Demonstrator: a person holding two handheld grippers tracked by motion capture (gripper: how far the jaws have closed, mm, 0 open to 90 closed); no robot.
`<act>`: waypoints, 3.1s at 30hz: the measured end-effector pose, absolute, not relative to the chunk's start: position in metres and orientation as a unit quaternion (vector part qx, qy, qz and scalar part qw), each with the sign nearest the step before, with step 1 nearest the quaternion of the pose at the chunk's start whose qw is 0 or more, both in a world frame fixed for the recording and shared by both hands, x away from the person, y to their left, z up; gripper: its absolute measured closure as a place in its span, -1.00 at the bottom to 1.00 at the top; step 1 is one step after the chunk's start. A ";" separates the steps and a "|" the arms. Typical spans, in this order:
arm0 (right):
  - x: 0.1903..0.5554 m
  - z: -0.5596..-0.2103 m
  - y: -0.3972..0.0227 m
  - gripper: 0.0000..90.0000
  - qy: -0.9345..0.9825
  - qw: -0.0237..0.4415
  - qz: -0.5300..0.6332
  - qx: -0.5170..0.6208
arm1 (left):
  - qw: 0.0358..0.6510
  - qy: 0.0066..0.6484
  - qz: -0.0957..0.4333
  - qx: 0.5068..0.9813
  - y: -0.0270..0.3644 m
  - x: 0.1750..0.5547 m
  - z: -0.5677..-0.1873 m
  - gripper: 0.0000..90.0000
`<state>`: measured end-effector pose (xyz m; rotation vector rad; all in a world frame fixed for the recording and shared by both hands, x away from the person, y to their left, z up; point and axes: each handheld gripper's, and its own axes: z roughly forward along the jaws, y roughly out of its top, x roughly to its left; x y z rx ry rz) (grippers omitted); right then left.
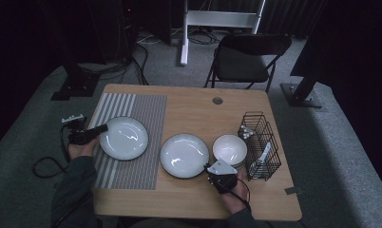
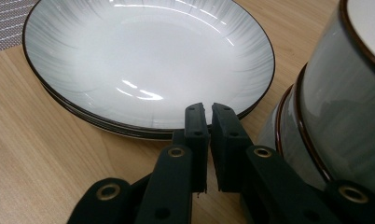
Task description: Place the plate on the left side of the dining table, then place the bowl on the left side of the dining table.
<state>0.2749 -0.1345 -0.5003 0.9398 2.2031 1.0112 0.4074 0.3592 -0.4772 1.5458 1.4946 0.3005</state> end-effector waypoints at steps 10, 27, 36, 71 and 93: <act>0.275 -0.500 -0.135 0.88 0.816 0.269 0.375 0.347 | 0.428 0.606 0.149 0.654 0.355 0.411 -0.478 0.89; 0.275 -0.500 -0.135 0.86 0.817 0.268 0.374 0.347 | 0.414 0.617 0.143 0.653 0.363 0.414 -0.499 0.84; 0.274 -0.501 -0.135 0.83 0.817 0.271 0.373 0.346 | 0.401 0.617 0.151 0.659 0.363 0.415 -0.504 0.81; 0.271 -0.499 -0.134 0.64 0.822 0.268 0.380 0.329 | 0.381 0.598 0.212 0.673 0.364 0.409 -0.497 0.59; 0.266 -0.497 -0.137 0.50 0.822 0.268 0.384 0.326 | 0.425 0.536 0.253 0.684 0.344 0.402 -0.454 0.32</act>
